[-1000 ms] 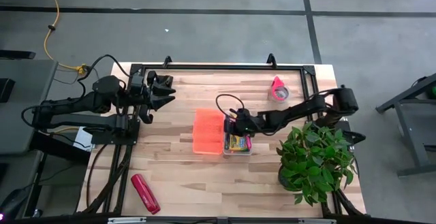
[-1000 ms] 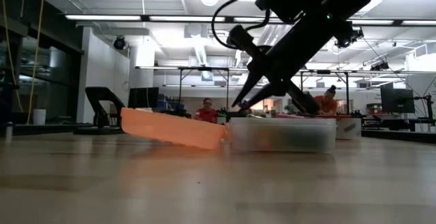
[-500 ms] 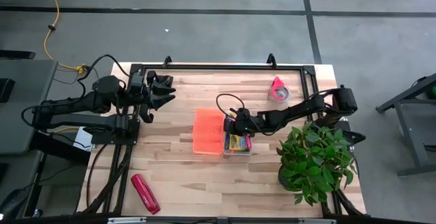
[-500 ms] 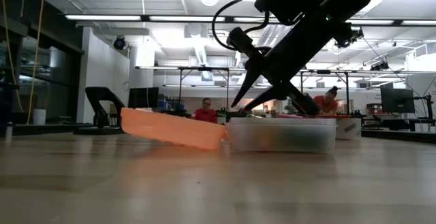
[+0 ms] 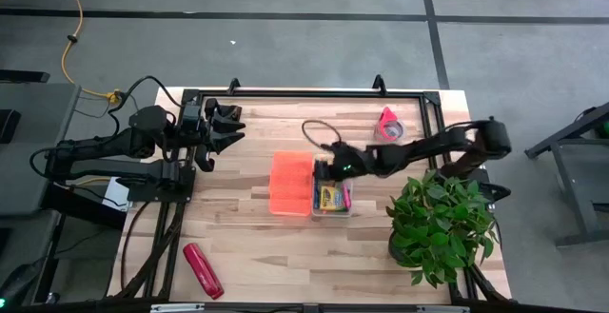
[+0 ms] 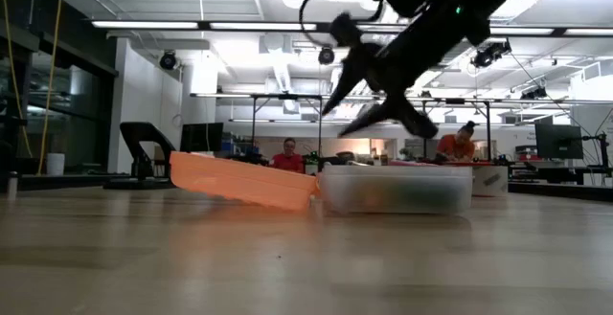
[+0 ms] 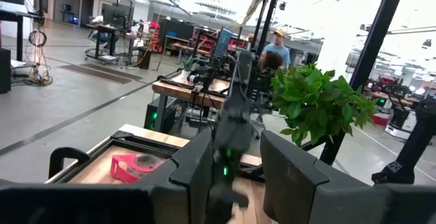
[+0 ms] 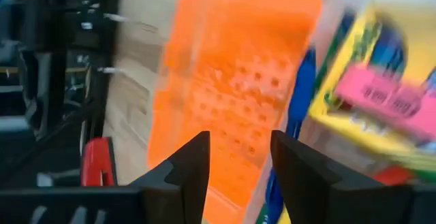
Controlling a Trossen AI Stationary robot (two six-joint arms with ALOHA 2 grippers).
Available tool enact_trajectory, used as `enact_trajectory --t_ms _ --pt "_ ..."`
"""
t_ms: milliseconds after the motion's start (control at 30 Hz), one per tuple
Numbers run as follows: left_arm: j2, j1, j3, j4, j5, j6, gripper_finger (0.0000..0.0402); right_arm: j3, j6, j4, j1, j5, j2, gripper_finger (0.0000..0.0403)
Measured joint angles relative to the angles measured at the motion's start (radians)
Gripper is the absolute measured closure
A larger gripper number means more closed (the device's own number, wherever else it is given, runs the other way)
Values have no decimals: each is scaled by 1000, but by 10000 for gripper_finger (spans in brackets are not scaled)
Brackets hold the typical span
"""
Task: Pack school essentials
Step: Close the supply box
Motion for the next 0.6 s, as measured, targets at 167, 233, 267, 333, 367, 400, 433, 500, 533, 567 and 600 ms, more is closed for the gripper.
enact_trajectory --t_ms 167,233,267,333,367,400,433,500,533,567,600 --pt "0 0 0 0 0 0 286 0 -271 -94 -29 -8 -170 254" --pt "0 0 0 -1 0 0 286 0 -385 -143 -29 10 -239 254" --pt "0 0 0 -1 0 0 286 0 -442 -171 -25 21 -273 255" --pt "0 0 0 0 0 0 286 0 -535 -209 -4 72 -327 262" --pt "0 0 0 -1 0 0 286 0 -572 -226 9 98 -346 268" --pt "0 0 0 0 0 0 286 0 -601 -235 22 127 -361 278" --pt "0 0 0 0 0 0 286 0 -621 -236 34 144 -371 289" --pt "0 0 0 0 0 0 286 0 -656 -229 53 166 -376 316" --pt "0 0 0 0 0 0 286 0 -679 -226 61 169 -374 332" --pt "0 0 0 0 0 0 286 0 -700 -226 67 169 -373 349" --pt "0 0 0 0 0 0 286 0 -718 -225 71 169 -371 367"
